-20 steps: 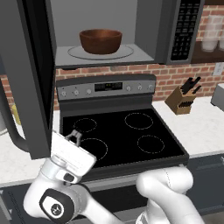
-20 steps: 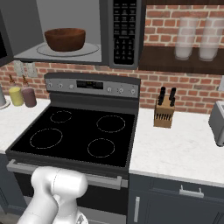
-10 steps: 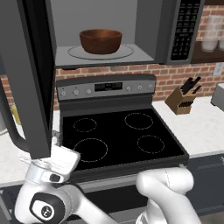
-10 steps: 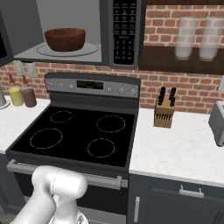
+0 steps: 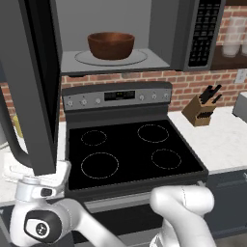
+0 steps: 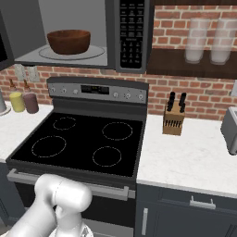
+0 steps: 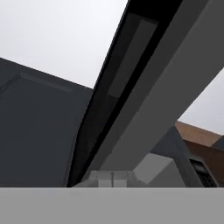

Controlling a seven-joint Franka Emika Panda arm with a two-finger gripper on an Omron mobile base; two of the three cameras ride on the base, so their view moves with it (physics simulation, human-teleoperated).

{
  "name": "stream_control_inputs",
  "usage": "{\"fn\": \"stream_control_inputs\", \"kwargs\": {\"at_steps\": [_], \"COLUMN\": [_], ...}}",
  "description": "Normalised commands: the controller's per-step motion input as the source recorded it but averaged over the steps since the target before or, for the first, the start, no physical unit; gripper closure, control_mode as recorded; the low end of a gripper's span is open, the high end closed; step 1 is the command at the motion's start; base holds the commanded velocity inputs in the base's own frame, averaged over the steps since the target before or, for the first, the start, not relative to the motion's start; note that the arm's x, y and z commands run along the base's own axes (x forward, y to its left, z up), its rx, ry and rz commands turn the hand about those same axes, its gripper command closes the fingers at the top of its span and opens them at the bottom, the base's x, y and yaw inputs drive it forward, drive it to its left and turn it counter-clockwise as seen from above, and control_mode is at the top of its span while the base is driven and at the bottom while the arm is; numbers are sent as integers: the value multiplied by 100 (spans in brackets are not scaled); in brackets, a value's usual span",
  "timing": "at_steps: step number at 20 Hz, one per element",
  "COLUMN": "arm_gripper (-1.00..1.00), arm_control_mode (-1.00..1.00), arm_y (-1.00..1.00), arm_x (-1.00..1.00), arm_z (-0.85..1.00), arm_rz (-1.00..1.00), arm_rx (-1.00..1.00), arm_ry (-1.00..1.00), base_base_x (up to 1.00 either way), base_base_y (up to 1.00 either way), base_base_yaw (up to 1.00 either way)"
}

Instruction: Open the microwave, place the bowl with waffle inside the microwave, then close the microwave door and turn it on.

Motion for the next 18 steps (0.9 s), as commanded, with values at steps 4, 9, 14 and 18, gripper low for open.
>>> {"fn": "stream_control_inputs", "kwargs": {"at_steps": [4, 9, 14, 18], "arm_gripper": [100, 100, 100, 100], "arm_control_mode": [-100, -100, -100, -100], "arm_y": [46, 19, 0, 0], "arm_x": [15, 2, 0, 0], "arm_z": [0, 9, 45, 60], "arm_rz": [9, 5, 0, 0], "arm_rx": [-7, -1, 1, 3], "arm_ry": [0, -3, -18, -28], "base_base_x": [0, 0, 0, 0], "base_base_y": [0, 0, 0, 0], "base_base_yaw": [0, 0, 0, 0]}}
